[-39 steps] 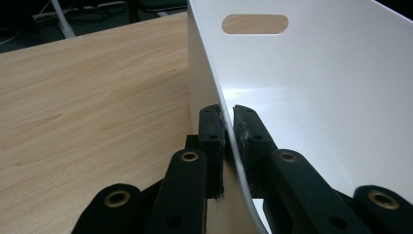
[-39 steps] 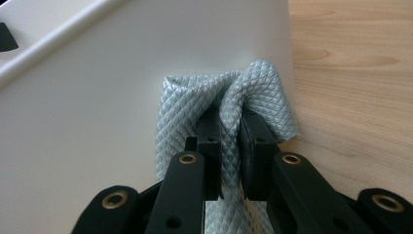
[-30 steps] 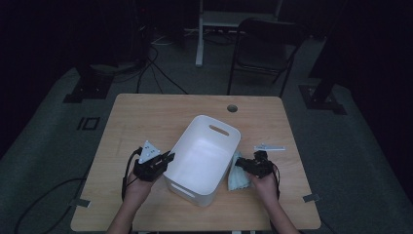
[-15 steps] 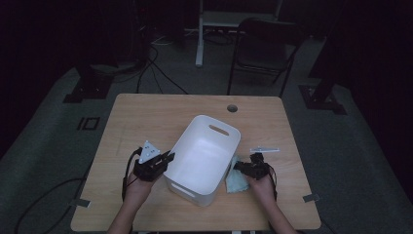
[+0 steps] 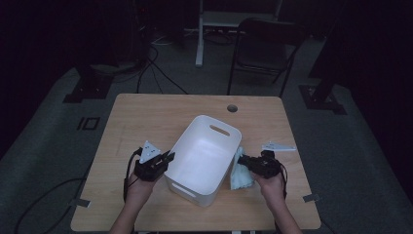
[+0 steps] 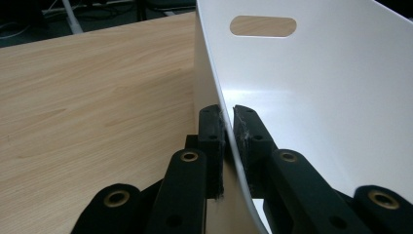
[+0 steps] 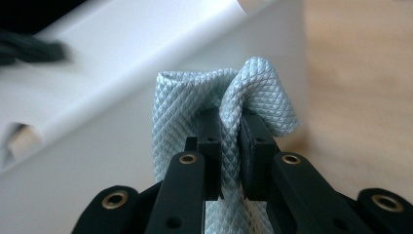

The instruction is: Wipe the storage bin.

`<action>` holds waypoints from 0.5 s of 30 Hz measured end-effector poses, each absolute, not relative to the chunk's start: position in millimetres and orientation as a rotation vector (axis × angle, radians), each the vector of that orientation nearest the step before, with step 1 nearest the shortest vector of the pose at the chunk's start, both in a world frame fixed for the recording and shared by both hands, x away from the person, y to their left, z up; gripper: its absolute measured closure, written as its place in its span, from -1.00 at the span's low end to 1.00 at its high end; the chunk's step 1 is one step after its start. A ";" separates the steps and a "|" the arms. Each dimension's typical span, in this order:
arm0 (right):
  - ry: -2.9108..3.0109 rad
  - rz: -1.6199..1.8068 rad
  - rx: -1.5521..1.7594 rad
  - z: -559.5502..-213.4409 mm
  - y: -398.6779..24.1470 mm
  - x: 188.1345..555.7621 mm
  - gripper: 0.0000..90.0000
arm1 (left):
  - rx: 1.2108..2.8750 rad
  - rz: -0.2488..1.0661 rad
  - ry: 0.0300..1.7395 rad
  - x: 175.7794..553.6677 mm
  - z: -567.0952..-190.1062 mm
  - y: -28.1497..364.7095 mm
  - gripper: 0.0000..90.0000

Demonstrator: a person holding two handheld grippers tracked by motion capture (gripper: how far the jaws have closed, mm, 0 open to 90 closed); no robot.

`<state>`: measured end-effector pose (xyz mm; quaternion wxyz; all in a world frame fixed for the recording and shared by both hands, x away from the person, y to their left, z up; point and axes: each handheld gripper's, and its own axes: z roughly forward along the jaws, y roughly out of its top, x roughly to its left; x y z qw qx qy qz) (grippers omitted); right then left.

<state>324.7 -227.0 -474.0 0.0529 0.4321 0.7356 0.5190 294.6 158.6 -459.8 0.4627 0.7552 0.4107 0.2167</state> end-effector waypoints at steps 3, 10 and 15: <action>2.220 1.624 1.260 -459.5 -222.6 316.8 0.80 | 1.858 0.527 1.003 294.9 -460.0 158.8 0.83; 2.222 1.568 1.297 -470.5 -216.5 319.8 0.80 | 1.874 0.529 0.981 294.7 -459.5 158.5 0.84; 2.234 1.536 1.317 -476.9 -216.0 323.5 0.80 | 1.878 0.528 0.974 294.8 -459.5 158.4 0.83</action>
